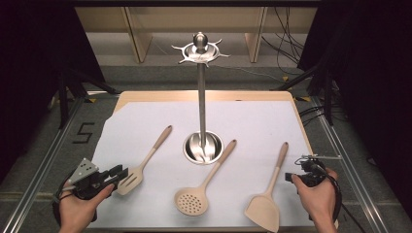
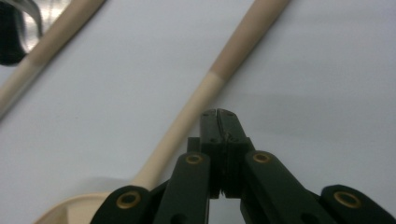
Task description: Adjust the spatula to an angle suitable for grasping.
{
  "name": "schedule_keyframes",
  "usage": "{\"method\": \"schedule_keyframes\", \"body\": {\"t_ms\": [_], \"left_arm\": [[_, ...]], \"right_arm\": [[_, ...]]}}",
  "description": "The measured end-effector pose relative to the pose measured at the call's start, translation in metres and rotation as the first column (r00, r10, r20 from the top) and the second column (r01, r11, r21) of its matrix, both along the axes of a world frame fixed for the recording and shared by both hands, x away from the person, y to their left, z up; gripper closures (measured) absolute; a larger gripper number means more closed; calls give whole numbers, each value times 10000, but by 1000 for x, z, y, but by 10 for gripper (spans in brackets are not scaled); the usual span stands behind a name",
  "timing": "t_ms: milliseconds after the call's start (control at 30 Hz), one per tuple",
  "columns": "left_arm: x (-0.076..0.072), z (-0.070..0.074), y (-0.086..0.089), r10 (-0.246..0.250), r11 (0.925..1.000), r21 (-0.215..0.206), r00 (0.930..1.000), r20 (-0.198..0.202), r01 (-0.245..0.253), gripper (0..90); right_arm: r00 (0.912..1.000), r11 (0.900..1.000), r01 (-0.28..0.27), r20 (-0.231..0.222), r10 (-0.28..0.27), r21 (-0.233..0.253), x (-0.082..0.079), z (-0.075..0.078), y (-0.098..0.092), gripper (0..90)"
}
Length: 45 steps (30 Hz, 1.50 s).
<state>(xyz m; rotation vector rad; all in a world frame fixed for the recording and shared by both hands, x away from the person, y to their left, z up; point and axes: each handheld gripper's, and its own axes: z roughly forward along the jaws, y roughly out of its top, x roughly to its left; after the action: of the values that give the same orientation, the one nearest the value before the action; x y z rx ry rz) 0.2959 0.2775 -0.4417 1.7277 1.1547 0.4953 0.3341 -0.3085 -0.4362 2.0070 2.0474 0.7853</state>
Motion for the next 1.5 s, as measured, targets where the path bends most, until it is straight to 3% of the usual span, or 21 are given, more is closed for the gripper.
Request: {"method": "schedule_keyframes", "body": {"t_ms": [67, 100, 133, 167, 200, 233, 267, 333, 367, 433, 467, 533, 567, 600, 633, 700, 733, 933, 1033, 1333, 1500], "left_arm": [[1, 0, -2, -108, 9999, -55, 9999, -97, 108, 718], [1, 0, -3, -181, 9998, -93, 9998, -129, 179, 724], [0, 0, -4, -156, 9999, -72, 9998, -135, 156, 727], [1, 0, -5, -208, 9998, -23, 9996, -181, 207, 731], [1, -1, -6, -260, 9996, -123, 9994, -216, 257, 734], [1, -2, -6, -244, 9996, -121, 9994, -247, 241, 737], [1, -2, -6, -358, 9993, -141, 9991, -242, 354, 738], [1, -2, -6, -317, 9994, -139, 9993, -217, 314, 737], [0, -2, -6, -290, 9995, -160, 9994, -206, 287, 735], [-1, -1, -6, -260, 9995, -189, 9996, -144, 257, 725], [-1, -1, -6, -263, 9995, -189, 9996, -96, 261, 715], [-1, -2, -6, -328, 9994, -119, 9994, 90, 330, 695], [-1, -2, -5, -429, 9991, -24, 9990, 156, 430, 684], [-1, -2, -5, -437, 9990, -33, 9989, 192, 437, 667], [-1, -3, -5, -438, 9990, -78, 9987, 275, 441, 645], [0, -4, -6, -372, 9992, -161, 9989, 287, 377, 590], [0, -5, -6, -412, 9989, -209, 9985, 359, 419, 560], [1, -4, -5, -300, 9993, -190, 9973, 674, 313, 448], [2, -5, -5, -269, 9995, -164, 9980, 578, 278, 422], [1, -4, -7, -441, 9987, -207, 9967, 686, 456, 437], [0, -5, -6, -431, 9988, -215, 9968, 675, 446, 442]], "right_arm": [[9999, 9999, 94, 59, -93, -106, 4, -1, -1, 900], [9978, 9961, -323, 551, 370, -826, 6, -4, -8, 900], [9978, 9961, -323, 555, 370, -824, 9, -6, -10, 900], [9959, 9960, 863, -261, -869, -237, 9, 0, -1, 900], [9997, 9973, 261, -17, -263, -679, 14, -2, -9, 900], [9945, 9951, 893, -518, -915, -429, 16, -1, -5, 900], [9988, 9960, 365, -291, -390, -819, 20, -4, -12, 900], [9840, 9914, 1188, -1267, -1249, -547, 26, -2, -7, 900], [9901, 9938, 591, -1218, -704, -941, 31, -5, -13, 900], [9824, 9932, 466, -1754, -649, -1065, 40, -5, -13, 900], [9812, 9914, 701, -1716, -884, -1101, 44, -5, -10, 900], [9603, 9809, 1661, -2096, -1842, -1009, 52, -5, -1, 900], [9682, 9849, 1057, -2119, -1333, -1369, 57, -7, -4, 900], [9623, 9814, 1496, -2104, -1725, -1201, 61, -9, 1, 900], [9742, 9847, 572, -2065, -911, -1644, 65, -10, -4, 900], [9571, 9790, 1605, -2227, -1855, -1258, 70, -12, 10, 900], [9777, 9823, 432, -1943, -790, -1820, 74, -15, 2, 900], [9751, 9826, 378, -2083, -760, -1817, 81, -17, 16, 900], [9839, 9840, -20, -1760, -299, -1782, 83, -17, 21, 900], [9865, 9823, -1209, -1275, 1029, -1428, 89, -20, 62, 900], [9869, 9816, -1315, -1113, 1165, -1386, 87, -8, 67, 832]]}}
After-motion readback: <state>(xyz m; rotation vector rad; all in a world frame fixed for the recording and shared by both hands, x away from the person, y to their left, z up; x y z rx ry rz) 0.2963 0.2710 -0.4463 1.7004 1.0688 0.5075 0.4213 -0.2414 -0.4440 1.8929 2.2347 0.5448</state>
